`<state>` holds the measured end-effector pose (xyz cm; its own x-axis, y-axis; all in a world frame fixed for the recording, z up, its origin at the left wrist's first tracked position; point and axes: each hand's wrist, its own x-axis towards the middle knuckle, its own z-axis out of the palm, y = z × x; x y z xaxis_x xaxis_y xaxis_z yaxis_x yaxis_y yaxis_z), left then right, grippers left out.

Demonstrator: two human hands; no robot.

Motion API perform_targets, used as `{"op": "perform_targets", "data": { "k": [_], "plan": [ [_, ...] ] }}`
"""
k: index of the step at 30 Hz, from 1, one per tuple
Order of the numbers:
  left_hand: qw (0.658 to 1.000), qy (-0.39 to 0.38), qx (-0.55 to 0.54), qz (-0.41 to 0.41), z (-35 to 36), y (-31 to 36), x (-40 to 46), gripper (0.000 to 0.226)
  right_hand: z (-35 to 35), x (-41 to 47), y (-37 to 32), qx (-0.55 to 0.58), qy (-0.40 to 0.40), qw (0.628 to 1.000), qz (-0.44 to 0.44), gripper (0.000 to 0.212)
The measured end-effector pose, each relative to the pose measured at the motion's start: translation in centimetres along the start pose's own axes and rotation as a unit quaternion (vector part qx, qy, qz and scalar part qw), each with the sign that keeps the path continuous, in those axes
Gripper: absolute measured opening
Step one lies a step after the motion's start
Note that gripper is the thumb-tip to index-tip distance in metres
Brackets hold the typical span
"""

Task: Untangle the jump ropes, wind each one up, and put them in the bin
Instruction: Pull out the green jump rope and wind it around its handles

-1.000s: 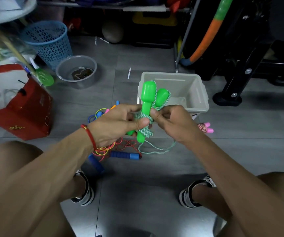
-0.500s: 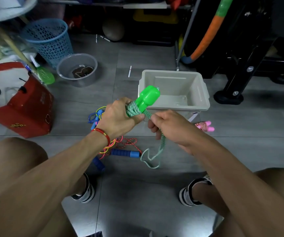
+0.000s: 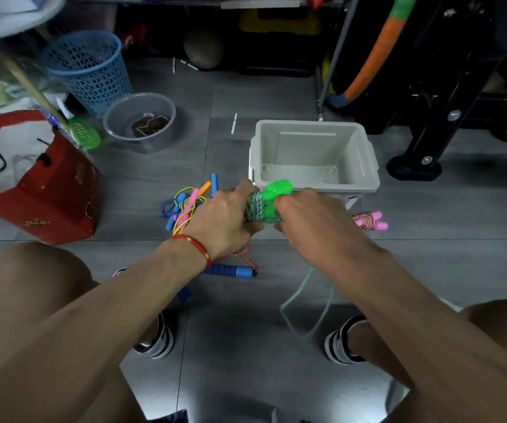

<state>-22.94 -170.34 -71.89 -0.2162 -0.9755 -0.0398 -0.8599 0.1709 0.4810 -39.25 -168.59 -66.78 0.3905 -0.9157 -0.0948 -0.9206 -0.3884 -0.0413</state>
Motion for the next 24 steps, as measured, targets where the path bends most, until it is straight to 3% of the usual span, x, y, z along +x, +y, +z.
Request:
{"op": "perform_targets", "data": {
  "k": [3,8,11,17,21,24],
  "plan": [
    [0.998,-0.024,0.025,0.054,-0.2,-0.1,-0.3,0.043,-0.3,0.3,1.1,-0.041,0.027,0.998,-0.030,0.013],
    [0.990,-0.048,-0.016,0.135,-0.3,-0.2,-0.7,0.051,-0.4,0.5,2.1,0.042,0.004,0.998,-0.046,0.034],
    [0.989,-0.038,-0.061,0.132,-0.8,-0.2,-0.8,0.051,-0.4,0.3,2.5,0.072,0.003,0.995,-0.065,0.033],
    [0.992,-0.034,0.038,0.114,-1.4,-0.1,-1.4,0.042,-1.2,-0.1,3.5,0.058,-0.036,0.987,-0.145,0.024],
    [0.986,-0.011,0.079,0.145,-0.8,-0.3,-1.8,0.039,-0.6,-0.1,4.2,0.038,-0.016,0.987,-0.158,0.019],
    [0.984,-0.024,0.053,0.166,-0.6,-0.4,-1.8,0.041,0.1,0.3,5.3,0.123,-0.058,0.981,-0.137,0.015]
  ]
}}
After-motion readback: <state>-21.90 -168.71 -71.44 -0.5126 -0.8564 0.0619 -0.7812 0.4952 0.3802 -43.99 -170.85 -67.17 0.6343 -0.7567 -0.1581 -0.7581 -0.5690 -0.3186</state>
